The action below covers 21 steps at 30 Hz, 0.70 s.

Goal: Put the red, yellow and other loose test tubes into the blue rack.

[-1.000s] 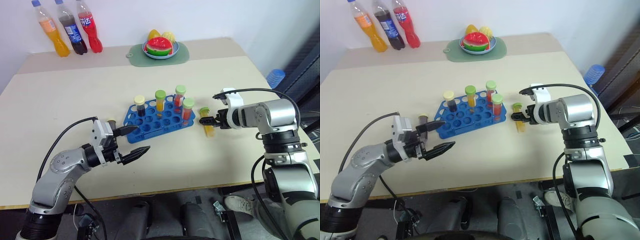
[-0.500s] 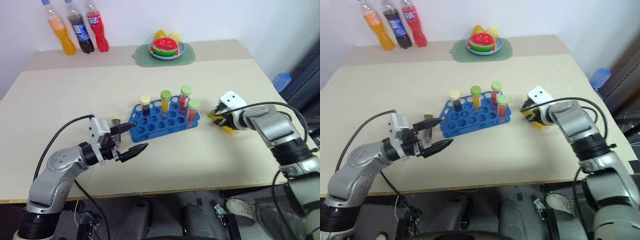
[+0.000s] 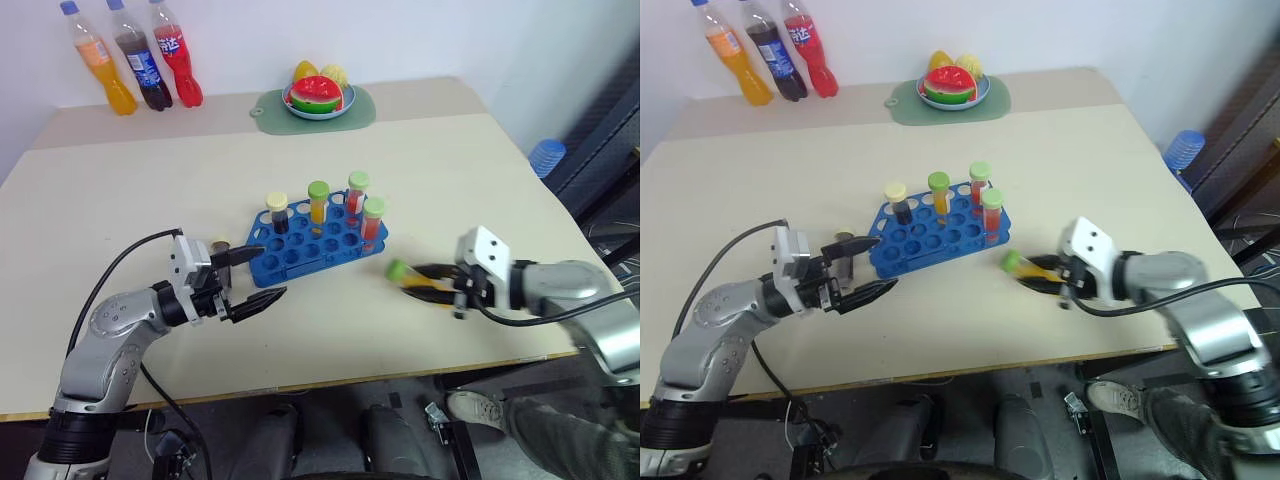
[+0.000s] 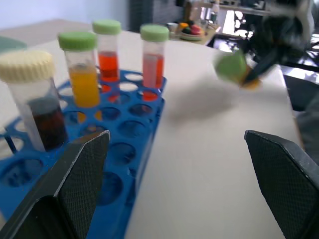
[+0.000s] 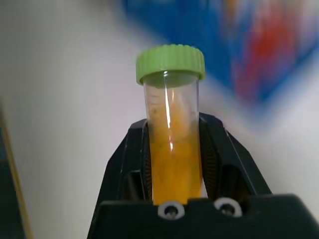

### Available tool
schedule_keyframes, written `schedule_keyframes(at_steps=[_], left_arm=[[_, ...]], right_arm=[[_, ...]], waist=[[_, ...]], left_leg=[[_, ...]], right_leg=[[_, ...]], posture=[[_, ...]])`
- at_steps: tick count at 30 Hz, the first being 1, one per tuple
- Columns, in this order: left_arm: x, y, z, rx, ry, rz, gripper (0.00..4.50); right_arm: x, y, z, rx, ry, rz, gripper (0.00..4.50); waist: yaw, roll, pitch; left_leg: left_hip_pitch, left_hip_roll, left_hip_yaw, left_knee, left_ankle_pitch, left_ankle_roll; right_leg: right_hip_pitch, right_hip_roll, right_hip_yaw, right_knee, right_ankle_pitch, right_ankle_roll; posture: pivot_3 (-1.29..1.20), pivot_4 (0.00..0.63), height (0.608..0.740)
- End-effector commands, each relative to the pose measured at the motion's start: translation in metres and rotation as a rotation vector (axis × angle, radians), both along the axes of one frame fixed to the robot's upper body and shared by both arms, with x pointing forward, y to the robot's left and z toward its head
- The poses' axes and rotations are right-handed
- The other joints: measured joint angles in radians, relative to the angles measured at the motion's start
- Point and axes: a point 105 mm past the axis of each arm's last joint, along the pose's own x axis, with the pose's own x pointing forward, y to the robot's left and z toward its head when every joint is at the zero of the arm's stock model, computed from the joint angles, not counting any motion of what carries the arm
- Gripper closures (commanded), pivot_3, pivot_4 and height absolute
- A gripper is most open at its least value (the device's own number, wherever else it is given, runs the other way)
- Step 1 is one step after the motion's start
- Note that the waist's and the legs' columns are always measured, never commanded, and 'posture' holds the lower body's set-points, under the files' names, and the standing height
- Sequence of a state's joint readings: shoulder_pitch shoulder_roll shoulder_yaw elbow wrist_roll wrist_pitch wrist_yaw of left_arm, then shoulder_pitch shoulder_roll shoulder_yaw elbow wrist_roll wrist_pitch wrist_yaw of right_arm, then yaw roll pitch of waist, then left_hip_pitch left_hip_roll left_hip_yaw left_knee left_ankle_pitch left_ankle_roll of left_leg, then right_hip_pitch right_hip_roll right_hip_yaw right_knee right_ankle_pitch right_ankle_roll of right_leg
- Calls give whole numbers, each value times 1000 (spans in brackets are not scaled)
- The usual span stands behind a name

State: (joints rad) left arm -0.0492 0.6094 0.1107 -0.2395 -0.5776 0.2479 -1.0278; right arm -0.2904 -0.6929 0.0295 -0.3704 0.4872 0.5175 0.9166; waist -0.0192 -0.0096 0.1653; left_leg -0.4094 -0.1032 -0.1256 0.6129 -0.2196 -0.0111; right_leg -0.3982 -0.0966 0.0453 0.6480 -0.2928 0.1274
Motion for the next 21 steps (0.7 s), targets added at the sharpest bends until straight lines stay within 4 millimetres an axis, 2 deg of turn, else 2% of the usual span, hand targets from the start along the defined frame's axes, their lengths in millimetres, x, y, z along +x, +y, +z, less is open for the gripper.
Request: schedule_keyframes(at_steps=[1, 3, 5, 9, 14, 21], left_arm=[[-5, 17, 3, 16, -35, 13, 0], [-4, 22, 2, 23, -37, 33, 0], [-4, 25, 4, 14, -39, 53, 0], [-4, 22, 7, 9, -52, 63, 0], [-5, 21, 11, -2, -63, 83, 0], [-7, 20, 15, -12, -75, 123, 0]], right_arm=[[9, 31, 28, 206, -108, -8, 3660], [19, 53, 35, 343, -143, -21, 3660], [29, 66, 41, 448, -176, -57, 3660], [42, 84, 30, 475, -220, -84, 3660], [61, 92, 22, 504, -241, -126, 3660], [82, 90, 0, 487, -248, -187, 3660]], waist=[[7, 0, 0], [14, -1, 0], [15, -1, 0], [15, -1, 0], [2, -1, 0], [1, 0, 0]], left_leg=[[0, -1, 0, 0, 0, 0], [0, -3, -1, 1, 0, 0], [0, -3, -3, 1, 0, -1], [0, -5, -4, 1, 1, -1], [0, -4, -4, -1, 2, -3], [0, -4, -3, -2, 2, -4]], right_leg=[[0, 0, 0, 0, 0, 0], [0, -1, -1, 0, 0, 0], [-2, -1, -1, -1, 0, 0], [-4, -1, -2, 0, 0, 0], [-6, 0, -2, 3, 0, 0], [-7, 0, -1, 3, 0, 0]], posture=[[0, 150, 740], [0, 150, 740], [0, 150, 740], [0, 150, 740], [0, 150, 740], [0, 150, 740]])
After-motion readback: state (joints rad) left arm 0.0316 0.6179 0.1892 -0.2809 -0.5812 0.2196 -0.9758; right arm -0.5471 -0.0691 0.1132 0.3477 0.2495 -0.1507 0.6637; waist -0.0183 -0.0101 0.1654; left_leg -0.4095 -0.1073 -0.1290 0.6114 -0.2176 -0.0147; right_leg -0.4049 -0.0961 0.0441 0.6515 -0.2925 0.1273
